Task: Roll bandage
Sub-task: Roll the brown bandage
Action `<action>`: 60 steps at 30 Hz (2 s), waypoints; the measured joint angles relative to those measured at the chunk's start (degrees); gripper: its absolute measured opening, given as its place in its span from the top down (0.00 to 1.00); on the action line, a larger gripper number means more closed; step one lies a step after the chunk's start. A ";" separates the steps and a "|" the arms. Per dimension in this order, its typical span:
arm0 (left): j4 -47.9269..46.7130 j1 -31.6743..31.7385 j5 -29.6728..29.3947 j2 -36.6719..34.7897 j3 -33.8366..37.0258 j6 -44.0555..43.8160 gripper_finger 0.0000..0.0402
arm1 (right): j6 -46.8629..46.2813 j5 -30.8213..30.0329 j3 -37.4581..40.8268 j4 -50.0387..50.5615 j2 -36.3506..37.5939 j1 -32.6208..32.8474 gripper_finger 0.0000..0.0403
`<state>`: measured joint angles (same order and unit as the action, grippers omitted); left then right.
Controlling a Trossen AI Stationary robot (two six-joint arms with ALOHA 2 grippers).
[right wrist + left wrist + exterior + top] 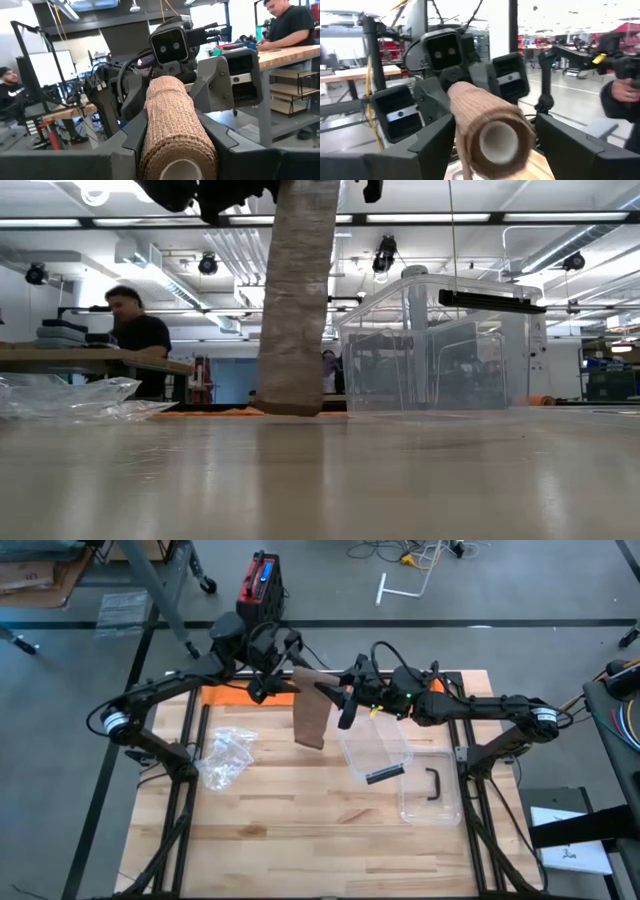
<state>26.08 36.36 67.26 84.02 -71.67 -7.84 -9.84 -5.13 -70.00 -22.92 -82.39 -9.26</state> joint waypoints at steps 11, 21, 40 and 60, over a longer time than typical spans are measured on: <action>-3.68 0.16 -5.91 1.36 -1.89 0.62 0.58 | 0.94 -1.29 0.04 0.74 -0.11 -0.13 0.71; -5.52 2.31 -0.37 1.71 -4.29 3.92 0.71 | -3.43 -1.21 -0.02 -0.02 -0.22 0.05 0.66; -14.57 2.63 0.95 1.49 -7.10 26.22 0.71 | -16.39 -1.11 0.00 0.09 -0.07 0.15 0.42; -14.66 0.20 -0.88 3.68 -7.23 34.20 0.71 | -18.28 -2.38 0.00 2.14 -0.07 -0.13 0.43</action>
<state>11.42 36.56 66.37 87.70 -78.90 26.35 -28.12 -7.51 -70.00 -20.78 -82.46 -9.39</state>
